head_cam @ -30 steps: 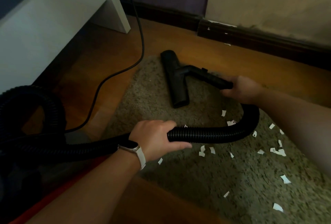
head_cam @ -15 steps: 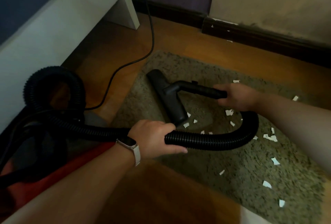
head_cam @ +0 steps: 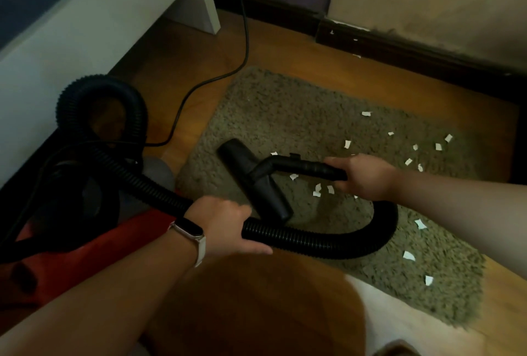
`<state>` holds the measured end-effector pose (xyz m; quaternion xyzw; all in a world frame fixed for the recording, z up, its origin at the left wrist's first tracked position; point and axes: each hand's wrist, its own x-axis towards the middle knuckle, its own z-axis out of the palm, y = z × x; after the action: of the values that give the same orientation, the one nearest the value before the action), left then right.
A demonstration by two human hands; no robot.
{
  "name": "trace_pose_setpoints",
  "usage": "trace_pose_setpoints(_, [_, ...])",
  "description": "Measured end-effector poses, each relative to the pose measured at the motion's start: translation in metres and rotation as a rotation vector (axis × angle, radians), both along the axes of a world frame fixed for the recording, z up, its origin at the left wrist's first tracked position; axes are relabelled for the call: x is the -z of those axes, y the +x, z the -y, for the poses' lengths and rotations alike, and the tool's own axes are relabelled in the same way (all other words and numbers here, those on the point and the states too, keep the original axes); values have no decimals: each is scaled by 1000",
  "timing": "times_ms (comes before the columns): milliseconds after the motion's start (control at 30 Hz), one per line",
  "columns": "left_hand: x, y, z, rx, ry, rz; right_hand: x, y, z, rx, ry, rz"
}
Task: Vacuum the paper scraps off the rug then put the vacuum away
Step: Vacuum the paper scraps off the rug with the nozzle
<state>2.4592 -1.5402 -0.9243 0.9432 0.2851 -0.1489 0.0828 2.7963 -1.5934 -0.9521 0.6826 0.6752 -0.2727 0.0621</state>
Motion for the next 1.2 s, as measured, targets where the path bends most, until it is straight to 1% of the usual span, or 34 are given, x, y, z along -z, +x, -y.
trace_pose_setpoints(200, [6, -15, 5, 31, -6, 59, -3, -26, -8, -114, 21, 28])
trace_pose_setpoints(367, [13, -21, 2, -40, -20, 94, 0, -27, -5, -71, -7, 42])
trace_pose_setpoints(500, [10, -10, -4, -139, -49, 141, -4, -5, 5, 43, -69, 55])
trace_pose_setpoints(600, [8, 1, -7, -154, -50, 134, -6, 10, 15, 124, -70, 72])
trace_pose_setpoints(667, [7, 4, -9, -132, -58, 93, -5, 12, 21, 173, -79, 55])
trace_pose_setpoints(767, [3, 5, -14, -45, -93, 39, -2, 3, 27, 216, -75, 35])
trace_pose_setpoints(833, [-3, 6, -18, 37, -102, 54, 0, -5, 34, 247, -63, 6])
trace_pose_setpoints(933, [-15, 2, -26, 147, -61, 103, 6, -20, 49, 331, -55, -47])
trace_pose_setpoints(1000, [-23, -2, -33, 164, -51, 98, 11, -31, 60, 408, -55, -60])
trace_pose_setpoints(1100, [-34, -6, -34, 188, -38, 34, 21, -49, 72, 542, -53, -69])
trace_pose_setpoints(1200, [-49, -6, -28, 134, -58, -8, 28, -70, 81, 637, -62, 5])
